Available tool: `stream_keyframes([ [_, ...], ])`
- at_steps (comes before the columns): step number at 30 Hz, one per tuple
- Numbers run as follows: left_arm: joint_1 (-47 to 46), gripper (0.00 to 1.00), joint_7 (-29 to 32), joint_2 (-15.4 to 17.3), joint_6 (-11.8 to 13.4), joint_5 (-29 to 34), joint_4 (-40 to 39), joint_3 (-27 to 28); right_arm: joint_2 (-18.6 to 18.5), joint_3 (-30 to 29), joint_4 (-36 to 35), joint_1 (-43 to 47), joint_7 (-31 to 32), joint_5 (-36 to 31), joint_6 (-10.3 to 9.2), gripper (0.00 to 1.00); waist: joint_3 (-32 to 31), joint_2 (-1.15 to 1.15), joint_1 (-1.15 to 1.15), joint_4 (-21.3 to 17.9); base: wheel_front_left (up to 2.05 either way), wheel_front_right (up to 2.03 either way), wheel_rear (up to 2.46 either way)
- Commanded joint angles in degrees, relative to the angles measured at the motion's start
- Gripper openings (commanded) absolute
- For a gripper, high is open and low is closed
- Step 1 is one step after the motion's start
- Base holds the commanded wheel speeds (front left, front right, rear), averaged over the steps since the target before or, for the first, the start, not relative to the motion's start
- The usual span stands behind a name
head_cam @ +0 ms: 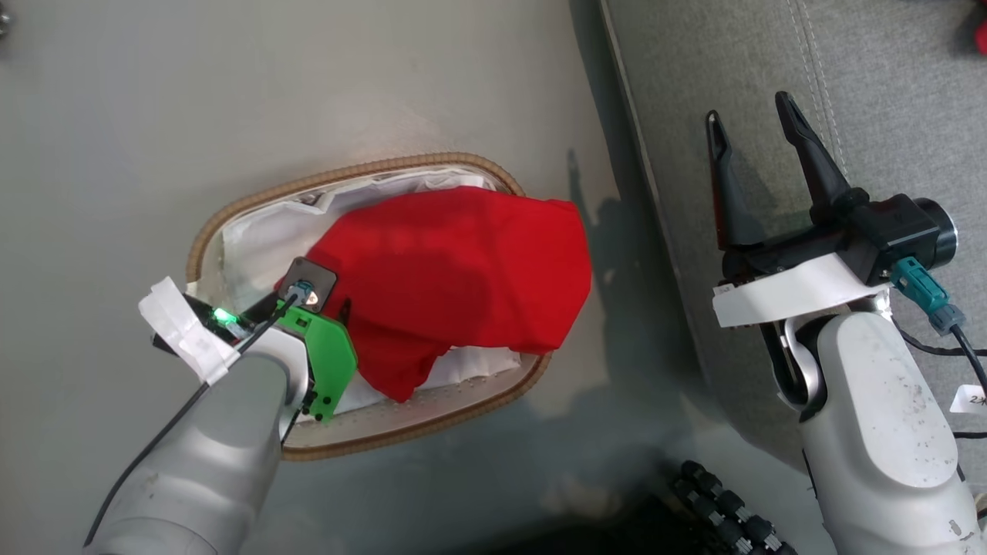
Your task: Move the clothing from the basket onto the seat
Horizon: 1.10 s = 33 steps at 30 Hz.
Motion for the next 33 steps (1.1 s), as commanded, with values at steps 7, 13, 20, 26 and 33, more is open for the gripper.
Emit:
stream_keyframes([
  [7, -4.3, 1.00, 2.2, 1.8, 1.4, 0.2, 1.6, -0.5, -0.1, 1.4, -1.4, -1.9, -0.1, 1.5, -0.08, 1.00, 5.3, 0.00, -0.01, -2.7, 0.00, 0.00, 0.00],
  [13, -6.1, 1.00, 4.8, 2.8, 3.2, -0.3, 2.3, -0.5, -0.1, 2.8, -2.0, -2.8, -0.1, 2.6, -0.08, 1.00, 7.6, 0.00, -0.01, -3.6, 0.00, 0.00, 0.00],
  [20, -6.4, 1.00, 7.4, 2.5, 3.3, -1.5, 2.7, -0.2, -0.1, 4.1, -2.7, -3.2, -0.1, 3.7, -0.08, 1.00, 9.1, 0.00, -0.01, -4.4, 0.00, 0.00, 0.00],
  [26, -6.6, 0.00, 8.4, 1.8, 3.7, -1.9, 2.7, -0.4, -0.1, 4.3, -2.4, -3.3, -0.1, 4.1, -0.08, 1.00, 9.1, 0.00, -0.01, -4.6, 0.00, 0.00, 0.00],
  [33, -5.8, 0.00, 5.9, 0.8, 3.1, -2.7, 2.7, -0.5, -0.1, 3.7, -1.9, -2.8, -0.1, 3.7, -0.08, 1.00, 7.1, 0.00, -0.01, -3.8, 0.00, 0.00, 0.00],
])
